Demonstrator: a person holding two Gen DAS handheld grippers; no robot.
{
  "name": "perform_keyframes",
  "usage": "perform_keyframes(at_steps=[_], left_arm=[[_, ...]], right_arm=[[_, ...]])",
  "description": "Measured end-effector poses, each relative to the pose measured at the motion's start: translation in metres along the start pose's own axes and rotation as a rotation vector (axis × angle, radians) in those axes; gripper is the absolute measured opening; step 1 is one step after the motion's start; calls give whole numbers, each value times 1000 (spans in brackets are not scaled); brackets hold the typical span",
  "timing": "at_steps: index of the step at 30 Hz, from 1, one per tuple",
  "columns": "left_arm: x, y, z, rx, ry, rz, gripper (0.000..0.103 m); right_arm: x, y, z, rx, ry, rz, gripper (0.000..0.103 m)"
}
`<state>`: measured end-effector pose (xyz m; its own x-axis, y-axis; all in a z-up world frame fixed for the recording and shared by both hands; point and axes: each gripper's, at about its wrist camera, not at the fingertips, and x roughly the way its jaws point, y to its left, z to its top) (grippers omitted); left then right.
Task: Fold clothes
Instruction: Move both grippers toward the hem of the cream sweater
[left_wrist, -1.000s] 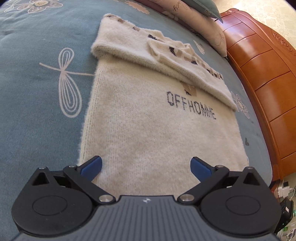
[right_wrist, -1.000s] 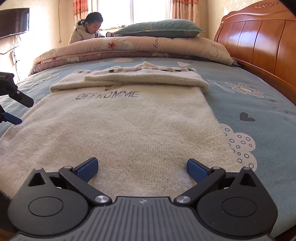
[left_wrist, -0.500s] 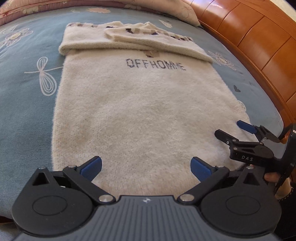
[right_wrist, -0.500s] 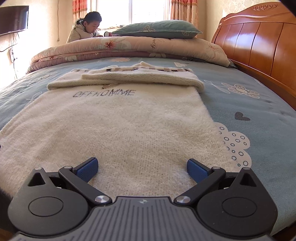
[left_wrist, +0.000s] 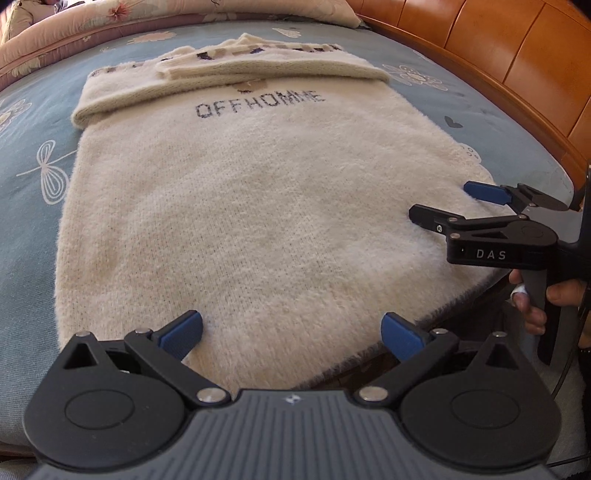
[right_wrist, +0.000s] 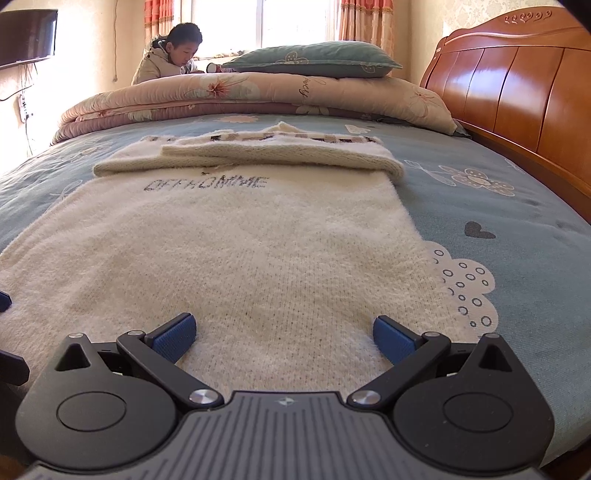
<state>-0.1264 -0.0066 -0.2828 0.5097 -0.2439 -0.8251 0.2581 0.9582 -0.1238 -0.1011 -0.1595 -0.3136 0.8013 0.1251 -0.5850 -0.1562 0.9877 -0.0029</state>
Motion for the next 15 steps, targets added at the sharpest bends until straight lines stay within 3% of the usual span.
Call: perform_keyframes(at_steps=[15], left_arm=[[-5, 0, -15, 68, -63, -9, 102]], right_arm=[[-2, 1, -5, 9, -29, -18, 103]])
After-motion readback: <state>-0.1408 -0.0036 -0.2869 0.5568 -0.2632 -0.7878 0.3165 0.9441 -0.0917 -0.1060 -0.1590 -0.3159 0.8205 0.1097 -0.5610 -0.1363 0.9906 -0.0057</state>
